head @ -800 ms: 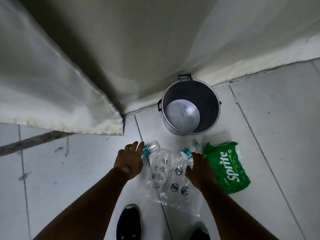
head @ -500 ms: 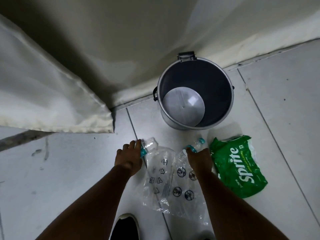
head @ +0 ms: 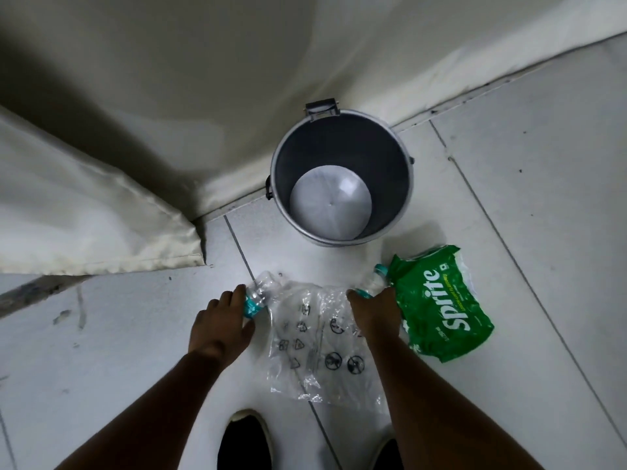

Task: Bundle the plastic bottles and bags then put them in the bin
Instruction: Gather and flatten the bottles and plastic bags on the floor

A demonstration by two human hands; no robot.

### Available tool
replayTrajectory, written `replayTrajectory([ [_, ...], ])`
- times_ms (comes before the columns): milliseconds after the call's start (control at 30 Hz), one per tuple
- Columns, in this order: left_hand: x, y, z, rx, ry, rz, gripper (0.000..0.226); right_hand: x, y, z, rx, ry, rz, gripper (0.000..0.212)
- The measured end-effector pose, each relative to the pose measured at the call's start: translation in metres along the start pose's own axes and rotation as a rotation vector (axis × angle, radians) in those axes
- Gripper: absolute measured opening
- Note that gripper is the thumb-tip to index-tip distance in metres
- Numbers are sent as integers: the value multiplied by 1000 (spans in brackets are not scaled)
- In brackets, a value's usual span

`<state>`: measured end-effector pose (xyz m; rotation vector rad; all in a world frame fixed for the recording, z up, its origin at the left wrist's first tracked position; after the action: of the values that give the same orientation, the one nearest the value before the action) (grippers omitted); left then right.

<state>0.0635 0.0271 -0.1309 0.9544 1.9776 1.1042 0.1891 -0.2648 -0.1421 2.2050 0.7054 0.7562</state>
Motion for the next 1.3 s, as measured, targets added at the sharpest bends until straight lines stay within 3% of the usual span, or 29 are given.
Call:
replayTrajectory([
  [167, -67, 41, -44, -20, -235, 42, 68, -16, 76, -18, -60, -35, 75, 74],
  [300, -154, 46, -53, 5, -402, 79, 70, -43, 135, -8, -120, -72, 99, 63],
  [400, -226, 37, -39, 3, -490, 61, 71, -68, 164, 9, -170, -127, 101, 66],
  [633, -362, -10, 12, -14, -588, 50, 67, -110, 164, 65, -201, -185, 156, 63],
  [733, -388, -36, 27, -10, -631, 132, 61, -122, 152, 83, -191, -205, 176, 59],
  [867, -399, -63, 42, -25, -678, 241, 55, -129, 138, 103, -233, -184, 221, 68],
  [1033, -408, -83, 53, -122, -765, 381, 56, -130, 119, 121, -256, -118, 62, 84],
  [1167, -409, -96, 58, -197, -791, 474, 79, -124, 119, 124, -342, 27, -280, 93],
  [1300, -411, -110, 70, -127, -790, 480, 102, -137, 110, 129, -273, 23, -307, 114],
])
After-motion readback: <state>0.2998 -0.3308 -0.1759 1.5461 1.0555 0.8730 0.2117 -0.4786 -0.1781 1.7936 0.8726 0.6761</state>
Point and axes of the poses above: each hand's wrist, its own z-axis towards the middle knuckle, its own y-axis out of the back of the hand, x = y × z, the point moved 10 cm from there along z, towards the middle knuckle, and after that the axes turned 10 degrees about -x, right-handed, at the moved point
